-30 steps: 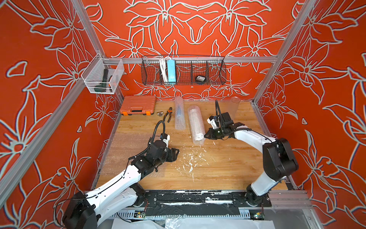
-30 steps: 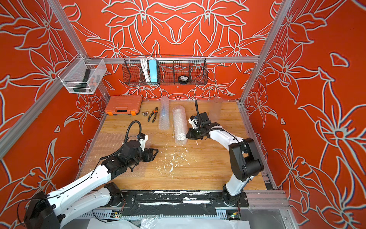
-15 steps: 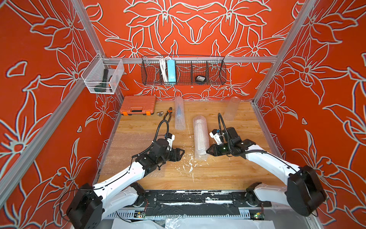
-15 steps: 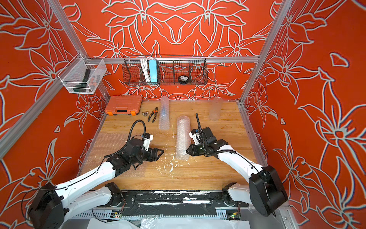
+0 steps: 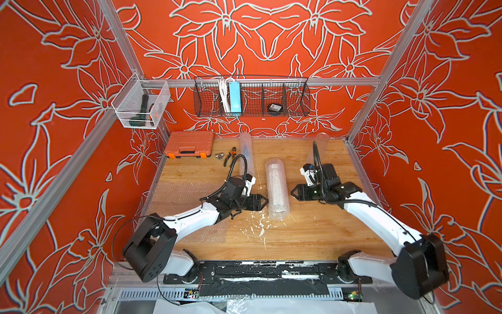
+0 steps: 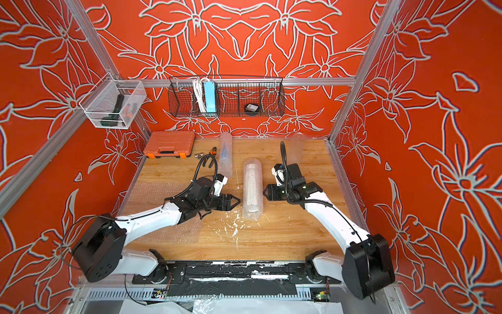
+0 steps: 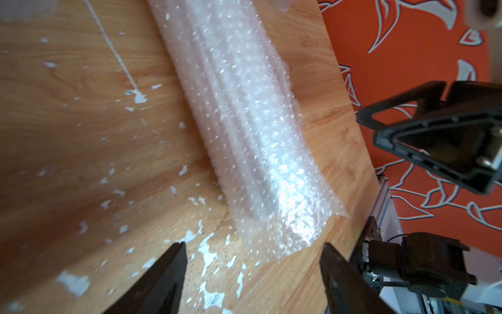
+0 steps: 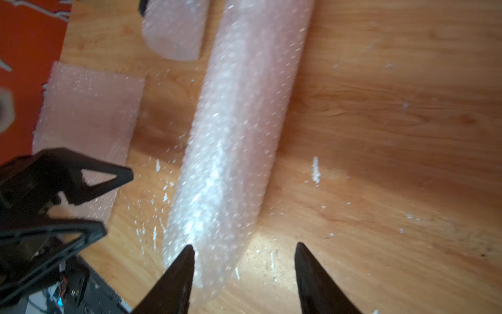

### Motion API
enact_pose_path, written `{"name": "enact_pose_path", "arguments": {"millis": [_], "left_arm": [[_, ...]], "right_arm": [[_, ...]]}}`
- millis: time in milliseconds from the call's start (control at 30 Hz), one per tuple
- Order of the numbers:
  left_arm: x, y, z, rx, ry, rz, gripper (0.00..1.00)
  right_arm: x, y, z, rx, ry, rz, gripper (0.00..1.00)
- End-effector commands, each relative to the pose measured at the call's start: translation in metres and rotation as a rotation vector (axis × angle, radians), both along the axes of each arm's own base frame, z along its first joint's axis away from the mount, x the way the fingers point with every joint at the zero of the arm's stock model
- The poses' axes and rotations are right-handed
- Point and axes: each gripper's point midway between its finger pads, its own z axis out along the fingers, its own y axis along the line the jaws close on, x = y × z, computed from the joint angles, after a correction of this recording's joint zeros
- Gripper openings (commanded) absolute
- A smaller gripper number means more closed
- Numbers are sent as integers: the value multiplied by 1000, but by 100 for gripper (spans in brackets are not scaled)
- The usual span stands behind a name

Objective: Unwrap the vase from the bubble wrap
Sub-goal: Move the bubble wrap to the center of the board.

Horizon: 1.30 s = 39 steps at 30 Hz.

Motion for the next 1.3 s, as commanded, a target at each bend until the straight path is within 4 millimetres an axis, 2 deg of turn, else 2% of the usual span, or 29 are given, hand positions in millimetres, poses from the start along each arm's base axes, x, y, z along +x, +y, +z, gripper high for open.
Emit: {"name": "enact_pose_path", "arguments": {"millis": [0, 133, 300, 433, 600, 800, 1033, 1267], "left_arm": [[11, -19, 8, -71, -10, -48, 80], [21, -33, 0, -82, 8, -83, 81], [33, -40, -18, -48, 40, -90, 80], [34, -43, -28, -43, 61, -89, 78], [28, -46, -28, -33, 49, -111, 74], [12, -44, -26, -20, 45, -133, 70], [-19, -47, -22, -33, 42, -164, 70], [-45, -51, -9, -19, 29, -171, 70]], "right_arm": [[24, -11, -12, -7, 34, -16, 58], [44, -6, -37, -22, 106, -5, 56], [58, 6, -55, 14, 142, 8, 54], [59, 22, -67, 39, 177, 56, 54], [54, 46, -73, 48, 193, 124, 54], [41, 66, -74, 67, 205, 187, 55], [13, 87, -76, 93, 229, 264, 55], [-19, 81, -67, 98, 227, 251, 56]]}}
